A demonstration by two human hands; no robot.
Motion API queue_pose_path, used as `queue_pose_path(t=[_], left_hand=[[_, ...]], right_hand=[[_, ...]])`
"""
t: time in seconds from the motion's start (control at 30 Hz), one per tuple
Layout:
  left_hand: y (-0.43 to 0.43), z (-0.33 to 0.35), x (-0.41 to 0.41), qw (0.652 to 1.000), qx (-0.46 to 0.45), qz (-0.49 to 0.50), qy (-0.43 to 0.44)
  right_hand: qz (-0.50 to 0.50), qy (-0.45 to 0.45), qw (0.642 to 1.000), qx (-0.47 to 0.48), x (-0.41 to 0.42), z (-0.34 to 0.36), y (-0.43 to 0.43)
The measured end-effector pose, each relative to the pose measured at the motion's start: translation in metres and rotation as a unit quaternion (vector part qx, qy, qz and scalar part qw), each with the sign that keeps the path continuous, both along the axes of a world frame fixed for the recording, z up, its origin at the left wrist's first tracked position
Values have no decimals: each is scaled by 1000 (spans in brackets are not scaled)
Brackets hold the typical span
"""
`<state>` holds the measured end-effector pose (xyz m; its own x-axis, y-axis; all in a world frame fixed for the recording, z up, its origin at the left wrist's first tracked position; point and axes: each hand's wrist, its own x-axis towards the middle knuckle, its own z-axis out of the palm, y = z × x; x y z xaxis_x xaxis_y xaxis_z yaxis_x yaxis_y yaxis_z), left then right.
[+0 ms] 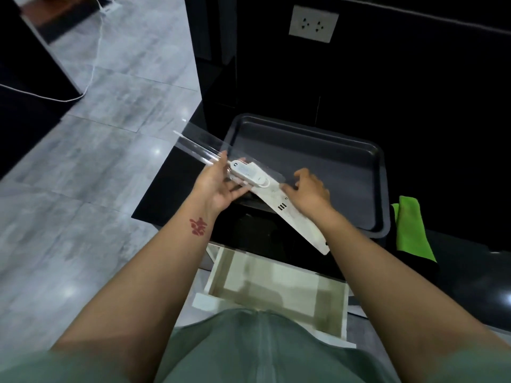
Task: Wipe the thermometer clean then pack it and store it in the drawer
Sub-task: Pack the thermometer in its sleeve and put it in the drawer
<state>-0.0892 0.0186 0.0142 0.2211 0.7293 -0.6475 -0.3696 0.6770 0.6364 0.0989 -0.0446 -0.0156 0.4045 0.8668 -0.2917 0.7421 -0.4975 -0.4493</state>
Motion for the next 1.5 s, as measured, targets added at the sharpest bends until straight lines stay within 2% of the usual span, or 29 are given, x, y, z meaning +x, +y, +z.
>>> queue_pose_path(t=[0.13, 0.23, 0.3, 0.37, 0.57, 0.67, 0.77, 0.87, 1.13, 1.5], left_hand=[[1, -3, -10, 1000, 7, -7, -27], [2, -4, -10, 999, 31, -22, -20], [4, -4, -6, 999, 42, -29, -12], [6, -6, -1, 999, 43, -25, -12], [7, -6, 20, 999, 32, -17, -7], [3, -6, 32, 1000, 23, -11, -13], [-4, -3, 43, 999, 23, -16, -20], [-10, 2, 51, 999, 23, -18, -27], [-15, 6, 49, 999, 16, -18, -21], [-17, 14, 47, 999, 19, -23, -27]], right_hand=[[32, -48, 996, -72, -22, -6, 13], [-7, 49, 995, -90, -19, -3, 18], [-35, 113, 991, -65, -8, 4, 17], [-66, 140, 987, -36, 5, 20, 10], [-186, 126, 970, 91, 39, 55, -15], [-128, 86, 983, 98, 40, 60, -26], [-27, 32, 998, 43, 33, 66, -37], [17, -20, 1000, 5, 32, 67, -47], [25, -65, 997, 12, 52, 65, -68], [35, -78, 996, 23, 61, 66, -68]])
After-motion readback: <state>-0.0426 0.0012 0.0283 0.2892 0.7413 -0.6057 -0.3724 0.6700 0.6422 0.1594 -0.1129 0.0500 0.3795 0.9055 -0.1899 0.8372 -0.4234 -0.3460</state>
